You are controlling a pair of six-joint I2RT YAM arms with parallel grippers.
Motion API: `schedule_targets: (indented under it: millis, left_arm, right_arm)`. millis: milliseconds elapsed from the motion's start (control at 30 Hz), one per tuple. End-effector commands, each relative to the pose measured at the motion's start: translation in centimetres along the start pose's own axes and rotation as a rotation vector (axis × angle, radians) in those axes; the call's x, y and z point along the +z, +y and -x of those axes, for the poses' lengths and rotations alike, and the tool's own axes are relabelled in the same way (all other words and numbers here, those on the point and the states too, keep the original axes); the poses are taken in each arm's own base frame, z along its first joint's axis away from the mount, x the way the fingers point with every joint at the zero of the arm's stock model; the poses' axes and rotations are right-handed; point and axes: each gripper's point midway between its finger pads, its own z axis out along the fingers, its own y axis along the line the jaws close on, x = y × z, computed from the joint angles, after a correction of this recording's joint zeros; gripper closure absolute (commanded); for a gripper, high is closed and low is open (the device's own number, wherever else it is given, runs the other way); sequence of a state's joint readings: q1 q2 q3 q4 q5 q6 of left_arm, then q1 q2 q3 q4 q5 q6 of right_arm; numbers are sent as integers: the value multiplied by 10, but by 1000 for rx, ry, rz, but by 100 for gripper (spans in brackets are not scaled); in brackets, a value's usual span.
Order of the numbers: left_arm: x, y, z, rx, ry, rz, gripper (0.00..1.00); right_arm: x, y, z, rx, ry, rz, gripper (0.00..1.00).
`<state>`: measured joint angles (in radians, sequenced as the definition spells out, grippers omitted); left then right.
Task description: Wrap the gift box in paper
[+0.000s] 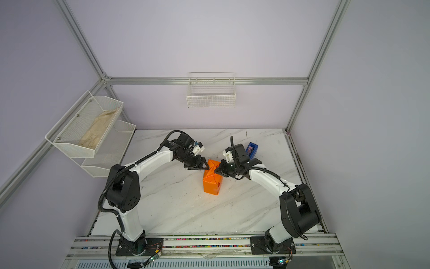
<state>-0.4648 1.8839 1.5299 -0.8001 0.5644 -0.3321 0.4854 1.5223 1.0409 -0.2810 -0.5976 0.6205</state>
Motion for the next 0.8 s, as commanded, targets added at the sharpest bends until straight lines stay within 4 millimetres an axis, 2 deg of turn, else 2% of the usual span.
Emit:
schedule_targets:
  millis: [0,67,133,233,367,667,767]
  left_arm:
    - [-33,-21,23,58,-122,5,36]
    - [-48,-33,34,73,-170,-14,34]
    - [-54,-46,40,87,-187,-62,33]
    - [-49,-53,42,81,-165,-109,32]
    - [-32,-38,36,59,-129,-81,32]
    - [-3,-38,17,54,-25,-140,33]
    - [4,-26,12,42,-2,-101,33]
  right_arm:
    - [0,-38,-14,77,35,-143,100]
    - [1,-40,-16,78,43,-145,100]
    - [2,-41,-17,78,46,-148,100]
    - [3,-40,-17,77,48,-145,100]
    - [3,-39,-16,74,48,-143,100]
    - [-1,-33,-12,58,49,-143,100]
    - [-5,-30,-11,56,44,-145,100]
